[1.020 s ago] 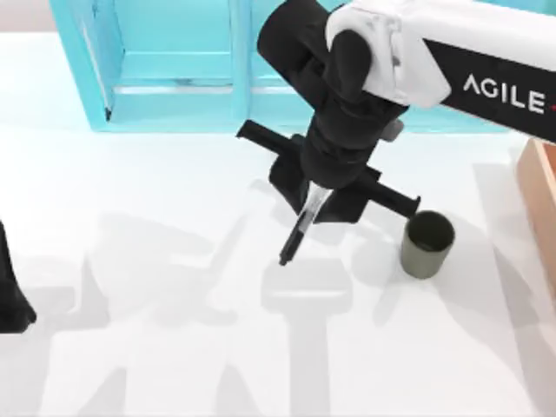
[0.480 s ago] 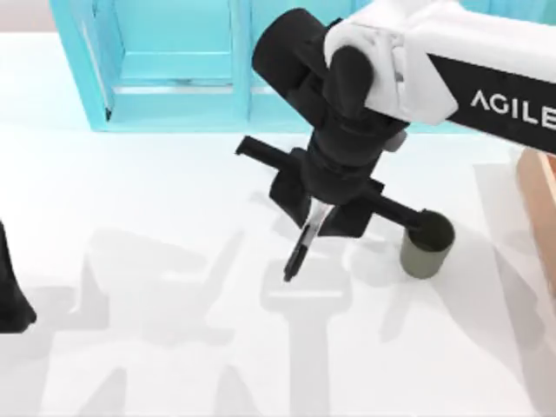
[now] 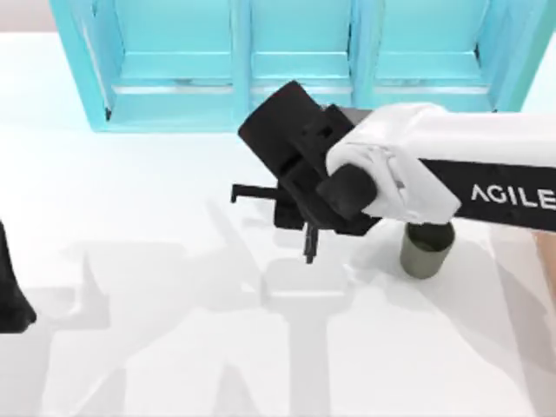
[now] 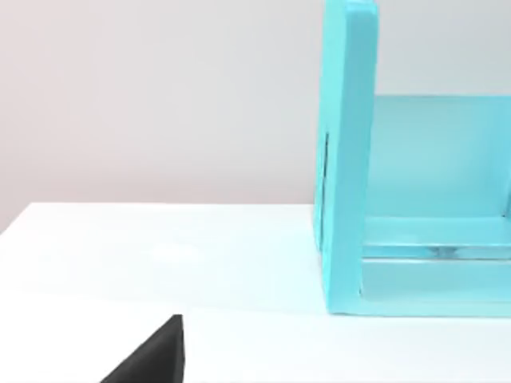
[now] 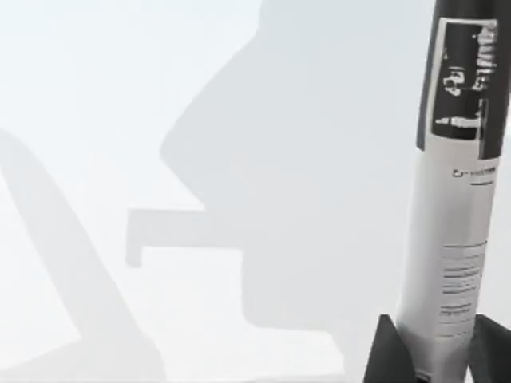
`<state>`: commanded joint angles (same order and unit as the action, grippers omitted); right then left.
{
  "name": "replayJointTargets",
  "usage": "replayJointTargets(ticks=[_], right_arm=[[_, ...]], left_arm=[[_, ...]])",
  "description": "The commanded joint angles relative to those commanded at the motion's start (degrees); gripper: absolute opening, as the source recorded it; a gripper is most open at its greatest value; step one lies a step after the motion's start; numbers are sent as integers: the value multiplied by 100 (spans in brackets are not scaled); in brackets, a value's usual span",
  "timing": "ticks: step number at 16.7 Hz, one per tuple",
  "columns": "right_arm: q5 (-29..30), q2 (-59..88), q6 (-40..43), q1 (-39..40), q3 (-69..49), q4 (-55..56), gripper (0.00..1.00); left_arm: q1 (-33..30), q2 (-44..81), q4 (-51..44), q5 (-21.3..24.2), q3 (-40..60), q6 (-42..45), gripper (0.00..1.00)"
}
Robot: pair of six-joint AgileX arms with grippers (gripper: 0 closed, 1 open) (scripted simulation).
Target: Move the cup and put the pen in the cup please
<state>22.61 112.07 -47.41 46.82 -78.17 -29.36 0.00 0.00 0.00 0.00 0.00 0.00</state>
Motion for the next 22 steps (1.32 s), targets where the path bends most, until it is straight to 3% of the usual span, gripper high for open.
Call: replayJointTargets(ticks=[7, 12, 17, 22], right_arm=[[2667, -794, 2368, 610, 2431, 4442, 0], [4184, -1513, 3835, 1005, 3814, 6889, 0], [5090, -2224, 4760, 1274, 4595, 8369, 0], [5362, -2515, 5038, 1369, 4802, 8934, 0]], left_arm=[[0, 0, 0, 0, 0, 0, 100], [0, 0, 0, 0, 0, 0, 100], [0, 0, 0, 0, 0, 0, 100], [0, 0, 0, 0, 0, 0, 100]])
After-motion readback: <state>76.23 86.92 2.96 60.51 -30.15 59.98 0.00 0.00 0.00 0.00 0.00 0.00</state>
